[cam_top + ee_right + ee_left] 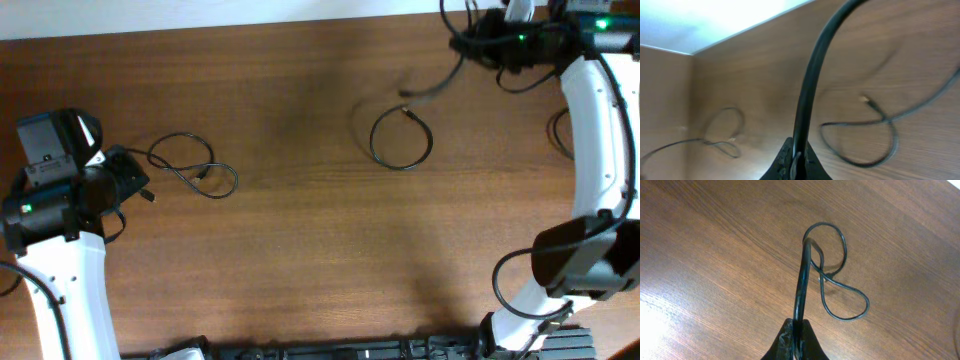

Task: Untangle cables

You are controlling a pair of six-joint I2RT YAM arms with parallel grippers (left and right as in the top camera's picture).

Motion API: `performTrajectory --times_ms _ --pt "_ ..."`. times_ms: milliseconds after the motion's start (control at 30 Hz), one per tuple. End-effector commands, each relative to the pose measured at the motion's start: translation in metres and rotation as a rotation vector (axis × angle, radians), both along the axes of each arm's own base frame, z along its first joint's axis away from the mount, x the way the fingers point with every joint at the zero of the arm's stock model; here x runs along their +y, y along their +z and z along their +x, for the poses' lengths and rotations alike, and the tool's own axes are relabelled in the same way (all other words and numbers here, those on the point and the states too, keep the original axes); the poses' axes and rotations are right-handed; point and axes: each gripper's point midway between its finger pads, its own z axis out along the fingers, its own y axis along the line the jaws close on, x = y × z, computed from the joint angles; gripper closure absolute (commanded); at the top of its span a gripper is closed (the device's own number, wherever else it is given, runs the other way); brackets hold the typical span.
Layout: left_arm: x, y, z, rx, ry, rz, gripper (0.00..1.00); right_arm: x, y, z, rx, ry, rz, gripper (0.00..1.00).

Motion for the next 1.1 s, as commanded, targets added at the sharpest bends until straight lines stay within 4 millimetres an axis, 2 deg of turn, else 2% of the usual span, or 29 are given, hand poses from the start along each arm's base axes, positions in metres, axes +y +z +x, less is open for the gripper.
performTrajectory --times_ms 0,67,133,200,267,300,333,367,400,467,500,567,633,667,733,767,833,900,1000,1067 --pt "0.003 0.003 0.001 -0.016 0.056 -0.021 1.0 0.005 -0.071 -0.015 0.17 0.011 -0.239 0.96" --pt "0.003 0.002 0.001 -0.012 0.056 -0.022 1.0 0.04 -0.111 -0.028 0.236 0.098 -0.25 0.96" --pt "0.002 0.001 -0.001 -0.005 0.055 -0.023 1.0 0.07 -0.148 -0.034 0.23 0.159 -0.286 0.95" --pt "0.002 0.0 -0.003 0.006 0.056 -0.026 0.99 0.087 -0.186 -0.048 0.27 0.168 -0.272 0.94" --pt "0.002 0.0 -0.003 0.005 0.056 -0.025 0.98 0.097 -0.216 -0.069 0.339 0.15 -0.258 0.91" --pt "0.002 0.0 -0.003 0.006 0.056 -0.026 0.98 0.107 -0.236 -0.092 0.394 0.182 -0.271 0.78" --pt "0.002 0.0 -0.003 0.006 0.056 -0.026 0.97 0.111 -0.245 -0.102 0.434 0.171 -0.269 0.61" --pt "0.002 0.0 -0.003 0.006 0.056 -0.026 0.97 0.114 -0.25 -0.11 0.471 0.144 -0.261 0.18" --pt "0.002 0.0 -0.003 0.006 0.056 -0.026 0.97 0.114 -0.25 -0.11 0.486 0.114 -0.254 0.01" --pt "0.002 0.0 -0.003 0.006 0.056 -0.026 0.97 0.118 -0.244 -0.087 0.41 0.065 -0.217 0.01" --pt "0.002 0.0 -0.003 0.006 0.056 -0.026 0.95 0.12 -0.235 -0.074 0.375 0.06 -0.2 0.01" --pt "0.002 -0.001 -0.004 0.01 0.056 -0.027 0.95 0.118 -0.187 -0.04 0.251 0.059 -0.198 0.01" --pt "0.002 -0.001 -0.004 0.009 0.056 -0.026 0.94 0.089 -0.152 -0.028 0.213 -0.037 -0.336 0.02" --pt "0.002 0.0 -0.004 0.009 0.056 -0.026 0.92 0.075 -0.146 -0.03 0.225 -0.082 -0.404 0.01" --pt "0.002 -0.001 -0.004 0.01 0.056 -0.027 0.91 0.054 -0.165 -0.075 0.464 -0.227 -0.447 0.01" --pt "0.002 0.0 -0.004 0.008 0.056 -0.026 0.91 0.052 -0.177 -0.094 0.56 -0.284 -0.432 0.01" --pt "0.002 0.001 -0.001 -0.003 0.056 -0.024 0.91 0.068 -0.206 -0.116 0.621 -0.229 -0.397 0.01" --pt "0.002 0.001 -0.001 -0.002 0.056 -0.024 0.91 0.083 -0.222 -0.124 0.603 -0.138 -0.393 0.01" --pt "0.002 0.001 -0.002 -0.002 0.056 -0.024 0.91 0.088 -0.221 -0.123 0.592 -0.126 -0.382 0.01" --pt "0.003 0.001 -0.001 -0.004 0.056 -0.023 0.9 0.085 -0.211 -0.118 0.558 -0.13 -0.369 0.01"
